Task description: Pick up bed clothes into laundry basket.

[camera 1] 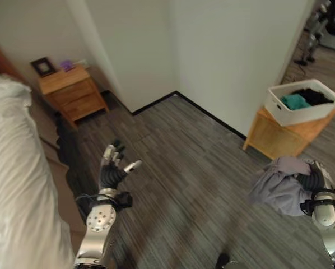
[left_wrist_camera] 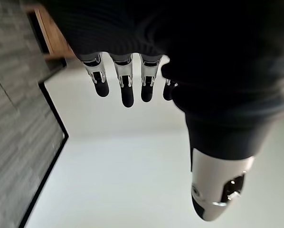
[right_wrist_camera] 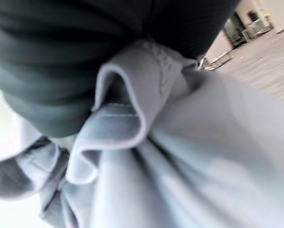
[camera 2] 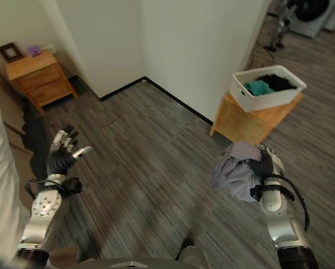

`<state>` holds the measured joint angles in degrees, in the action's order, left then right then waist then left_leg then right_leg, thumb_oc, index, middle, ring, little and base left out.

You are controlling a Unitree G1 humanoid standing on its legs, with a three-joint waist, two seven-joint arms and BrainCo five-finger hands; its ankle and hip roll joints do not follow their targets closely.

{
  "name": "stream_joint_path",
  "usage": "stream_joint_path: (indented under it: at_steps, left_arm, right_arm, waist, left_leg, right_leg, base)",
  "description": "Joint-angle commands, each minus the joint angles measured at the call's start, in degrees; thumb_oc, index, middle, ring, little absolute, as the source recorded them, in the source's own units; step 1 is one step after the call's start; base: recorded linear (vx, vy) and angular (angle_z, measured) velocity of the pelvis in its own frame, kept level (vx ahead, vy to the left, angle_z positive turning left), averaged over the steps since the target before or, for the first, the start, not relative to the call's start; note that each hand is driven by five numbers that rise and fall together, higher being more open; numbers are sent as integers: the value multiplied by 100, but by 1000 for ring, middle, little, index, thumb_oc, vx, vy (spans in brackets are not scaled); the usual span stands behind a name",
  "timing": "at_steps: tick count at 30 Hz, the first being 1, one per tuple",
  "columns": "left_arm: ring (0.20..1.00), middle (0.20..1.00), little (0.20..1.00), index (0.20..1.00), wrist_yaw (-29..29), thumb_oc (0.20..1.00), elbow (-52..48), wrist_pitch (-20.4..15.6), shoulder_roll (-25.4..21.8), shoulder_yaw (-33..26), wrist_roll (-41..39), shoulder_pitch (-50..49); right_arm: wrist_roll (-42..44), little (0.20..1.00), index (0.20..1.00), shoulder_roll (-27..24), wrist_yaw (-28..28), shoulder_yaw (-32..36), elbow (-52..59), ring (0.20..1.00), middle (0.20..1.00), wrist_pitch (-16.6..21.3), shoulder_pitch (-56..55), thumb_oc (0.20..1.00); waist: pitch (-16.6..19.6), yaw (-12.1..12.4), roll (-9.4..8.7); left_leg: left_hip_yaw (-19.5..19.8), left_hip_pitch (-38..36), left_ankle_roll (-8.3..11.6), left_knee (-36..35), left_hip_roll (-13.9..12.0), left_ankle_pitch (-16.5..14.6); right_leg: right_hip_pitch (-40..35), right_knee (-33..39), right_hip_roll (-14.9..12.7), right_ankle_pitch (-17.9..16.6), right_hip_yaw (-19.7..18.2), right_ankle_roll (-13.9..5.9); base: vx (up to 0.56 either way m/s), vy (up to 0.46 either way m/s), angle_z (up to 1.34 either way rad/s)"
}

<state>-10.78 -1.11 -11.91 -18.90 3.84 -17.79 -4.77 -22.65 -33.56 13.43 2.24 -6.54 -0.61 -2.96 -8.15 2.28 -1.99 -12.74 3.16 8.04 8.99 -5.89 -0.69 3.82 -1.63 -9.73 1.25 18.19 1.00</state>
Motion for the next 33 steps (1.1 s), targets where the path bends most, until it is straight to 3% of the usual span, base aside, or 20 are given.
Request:
stream_joint_path:
  at_steps: [1,6,9,11,12,14,16,17,18,20,21,23,25,26,28,29,30,31,32,33]
  left_arm:
    - [1000,1000,1000,1000,-42,1000,-248,-270,-69,-91,-162,165]
    - [1000,1000,1000,1000,44,1000,-189,-236,-2,194,-126,98]
    - [1000,1000,1000,1000,99,1000,-212,-175,-94,454,-153,175]
    - [1000,1000,1000,1000,116,1000,-224,-102,-253,643,-116,340]
    - [1000,1000,1000,1000,56,1000,-246,2,-489,831,-18,526]
    - [1000,1000,1000,1000,48,1000,-247,41,-536,882,26,570]
    - [1000,1000,1000,1000,30,1000,-244,52,-524,936,40,591]
    - [1000,1000,1000,1000,-14,1000,-219,26,-474,997,104,662]
    - [1000,1000,1000,1000,-8,1000,-200,35,-469,998,83,701]
    - [1000,1000,1000,1000,37,1000,-219,57,-473,1003,31,768]
    - [1000,1000,1000,1000,82,1000,-209,61,-464,1005,38,746]
    - [1000,1000,1000,1000,135,1000,-168,69,-462,921,77,676]
    - [1000,1000,1000,1000,187,1000,-148,52,-465,726,70,535]
    - [1000,1000,1000,1000,283,1000,-128,38,-459,699,68,493]
    - [1000,1000,1000,1000,302,1000,-48,14,-378,743,119,413]
    - [1000,1000,1000,1000,302,1000,-47,13,-375,744,120,413]
    - [1000,1000,1000,1000,275,1000,-31,3,-304,705,3,330]
    - [1000,1000,1000,1000,237,1000,-42,3,-263,666,-88,323]
    - [1000,1000,1000,1000,175,1000,-65,15,-250,617,-131,324]
    - [1000,1000,1000,1000,135,1000,-94,19,-227,631,-112,336]
  right_arm:
    - [-366,200,200,-379,197,-511,185,200,200,352,913,200]
    - [-374,200,200,-304,151,-605,159,200,200,349,783,200]
    - [-501,200,200,-225,203,-521,112,200,200,271,543,200]
    - [-577,200,200,-177,286,-457,96,200,200,202,507,200]
    - [-570,200,200,-120,314,-481,119,200,200,146,657,200]
    - [-553,200,200,-85,322,-450,152,200,200,134,639,200]
    - [-535,200,200,-64,323,-404,218,200,200,138,607,200]
    - [-468,200,200,-92,425,-202,415,200,200,185,489,200]
    - [-473,200,200,-125,468,-138,486,200,200,197,445,200]
    - [-503,200,200,-157,454,-102,613,200,200,184,480,200]
    - [-520,200,200,-188,436,-113,621,200,200,177,514,200]
    - [-582,200,200,-230,414,-119,626,200,200,160,558,200]
    - [-764,200,200,-301,381,-114,669,200,200,125,585,200]
    - [-844,200,200,-331,354,-138,686,200,200,110,564,200]
    - [-1006,200,200,-380,409,-149,599,200,200,86,537,200]
    - [-1006,200,200,-383,411,-150,596,200,200,87,538,200]
    - [-1128,200,200,-479,431,-107,773,200,200,88,511,200]
    - [-1155,200,200,-572,479,-98,855,200,200,109,580,200]
    - [-1164,200,200,-699,612,-56,967,200,200,93,738,200]
    - [-1161,200,200,-761,655,-35,1040,200,200,83,861,200]
  waist:
    - [-369,295,288]
    - [-308,313,453]
    - [-193,258,381]
    - [-245,176,242]
    - [-427,-119,282]
    - [-471,-216,310]
    - [-520,-321,381]
    - [-663,-592,417]
    - [-693,-643,382]
    - [-693,-669,402]
    - [-636,-681,352]
    - [-573,-639,355]
    - [-478,-577,371]
    - [-414,-546,370]
    - [-291,-529,421]
    - [-290,-534,432]
    - [-301,-445,435]
    - [-360,-329,357]
    - [-440,-213,270]
    - [-529,-143,231]
  left_leg:
    - [145,868,4,-706,-252,777]
    - [85,1051,13,-1287,-336,1119]
    - [-65,918,-115,-1333,-298,1158]
    - [-349,587,-340,-1347,-190,910]
    - [-620,-19,-556,-1399,-181,535]
    - [-628,-149,-598,-1399,-198,449]
    - [-568,-247,-640,-1399,-251,394]
    - [-417,-419,-632,-1399,-180,290]
    - [-439,-499,-598,-1399,-116,199]
    - [-524,-740,-520,-1399,-133,-21]
    - [-567,-959,-457,-1399,-85,-207]
    - [-582,-1253,-302,-1399,-150,-467]
    - [-685,-1662,-143,-1399,-260,-653]
    - [-677,-1823,-107,-1384,-309,-740]
    - [-623,-1816,109,-690,-590,-368]
    - [-617,-1806,117,-671,-607,-377]
    - [-223,-1216,195,1242,-970,331]
    - [64,-868,194,2118,-951,688]
    - [369,-477,253,3008,-995,921]
    - [548,-90,206,3580,-1006,758]
  right_leg:
    - [-1062,630,205,191,82,-766]
    - [-1375,663,283,509,-383,-901]
    - [-1522,335,141,544,-419,-959]
    - [-1215,-887,-213,220,-279,-1199]
    - [-272,-2820,-558,-598,-170,-1551]
    - [-8,-3252,-481,-632,-176,-1538]
    - [470,-3704,-175,-509,-330,-1470]
    - [1237,-3759,387,-305,-473,-1565]
    - [1338,-3407,272,-211,-299,-1558]
    - [1406,-2621,-63,38,216,-1208]
    - [1487,-1903,-213,-51,400,-1089]
    - [1492,-878,-430,-195,609,-1197]
    - [1426,-76,-577,-626,948,-1270]
    - [1288,159,-513,-657,923,-1280]
    - [950,366,-250,-766,859,-1098]
    - [942,379,-236,-768,869,-1093]
    - [465,427,162,-641,815,-744]
    - [187,480,319,-508,778,-584]
    - [-65,603,450,-403,732,-407]
    - [-193,633,518,-258,650,-288]
  base:
    - [286,40,-132]
    - [405,98,-150]
    - [476,127,-35]
    - [562,171,-29]
    - [501,204,-51]
    - [359,130,-21]
    - [270,49,44]
    - [335,-22,39]
    - [447,-40,22]
    - [414,-111,34]
    - [558,-186,29]
    - [551,-270,-22]
    - [562,-315,-27]
    - [575,-287,-7]
    - [445,-271,-13]
    - [513,-478,-2]
    - [527,-529,12]
    - [666,-698,6]
    - [388,-440,-42]
    - [196,-253,-82]
